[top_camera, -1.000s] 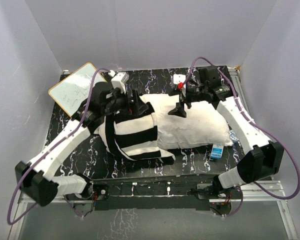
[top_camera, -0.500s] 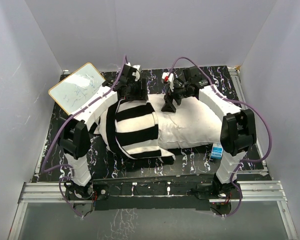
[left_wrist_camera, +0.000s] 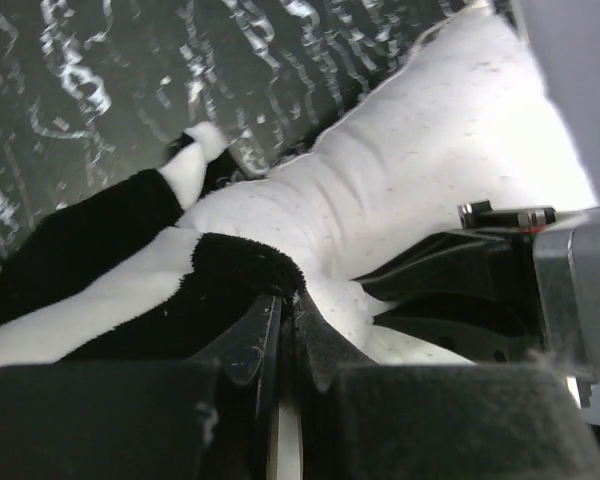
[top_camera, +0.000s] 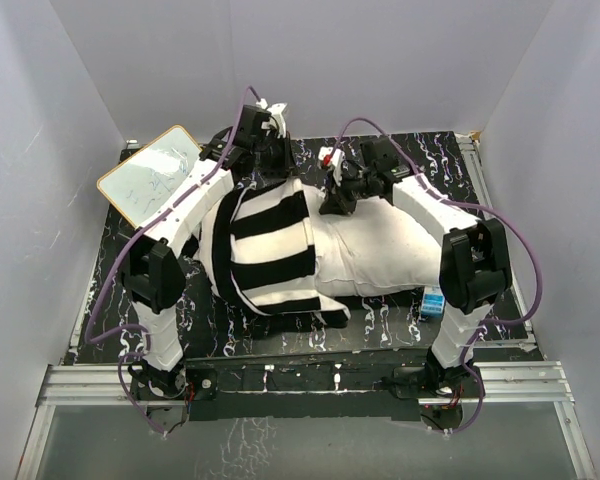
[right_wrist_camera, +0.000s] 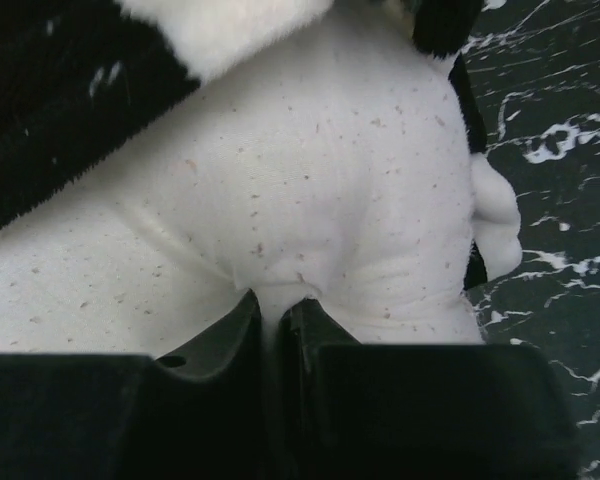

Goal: Put the pillow into the pillowcase
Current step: Stuff the pillow into the pillowcase.

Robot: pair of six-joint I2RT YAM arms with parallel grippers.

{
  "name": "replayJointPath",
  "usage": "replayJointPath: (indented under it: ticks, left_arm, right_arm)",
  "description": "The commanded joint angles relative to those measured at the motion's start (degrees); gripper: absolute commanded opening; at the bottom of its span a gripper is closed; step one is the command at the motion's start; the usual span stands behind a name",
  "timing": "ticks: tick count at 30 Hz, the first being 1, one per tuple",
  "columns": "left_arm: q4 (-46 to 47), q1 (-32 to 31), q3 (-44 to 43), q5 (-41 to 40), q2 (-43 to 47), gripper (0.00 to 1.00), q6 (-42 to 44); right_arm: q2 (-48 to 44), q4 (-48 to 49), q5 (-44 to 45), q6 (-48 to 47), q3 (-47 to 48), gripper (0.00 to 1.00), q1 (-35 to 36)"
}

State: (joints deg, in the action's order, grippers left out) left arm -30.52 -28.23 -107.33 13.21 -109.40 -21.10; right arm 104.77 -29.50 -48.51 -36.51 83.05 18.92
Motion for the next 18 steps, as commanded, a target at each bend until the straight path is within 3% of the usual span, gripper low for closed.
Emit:
replayJointPath:
  ticks: [1,5,9,12,16,18]
  left_arm:
    - [18.8,-1.5,-2.8,13.4,7.3,0.00,-1.9]
    - [30.3,-2.1,10.5,14.4,15.6,0.00,-4.4]
    - [39.3,-2.0,31.8,12.7,23.2,0.00,-7.1]
    - [45.9,-2.0,42.8,13.5,25.4,0.00,-11.0]
    - [45.8,-2.8,48.5,14.7,27.0,0.00,-13.0]
    - [43.9,-3.2,50.2,12.5,30.1,0.16,-11.6]
  right_arm:
    - [-6.2,7.4,-2.7,6.5,9.6,0.08,-0.1]
    - [-10.2,8.7,-11.7,9.5,10.7,0.08,-0.6]
    - [-15.4,24.6,-13.5,18.3,-9.1,0.08,0.5]
    - [-15.6,33.1,-11.1,18.9,-22.0,0.08,1.6]
    - [-13.5,26.6,-10.9,10.2,-26.0,0.08,1.9]
    - [-13.5,22.6,-11.0,6.2,-26.2,0.08,2.1]
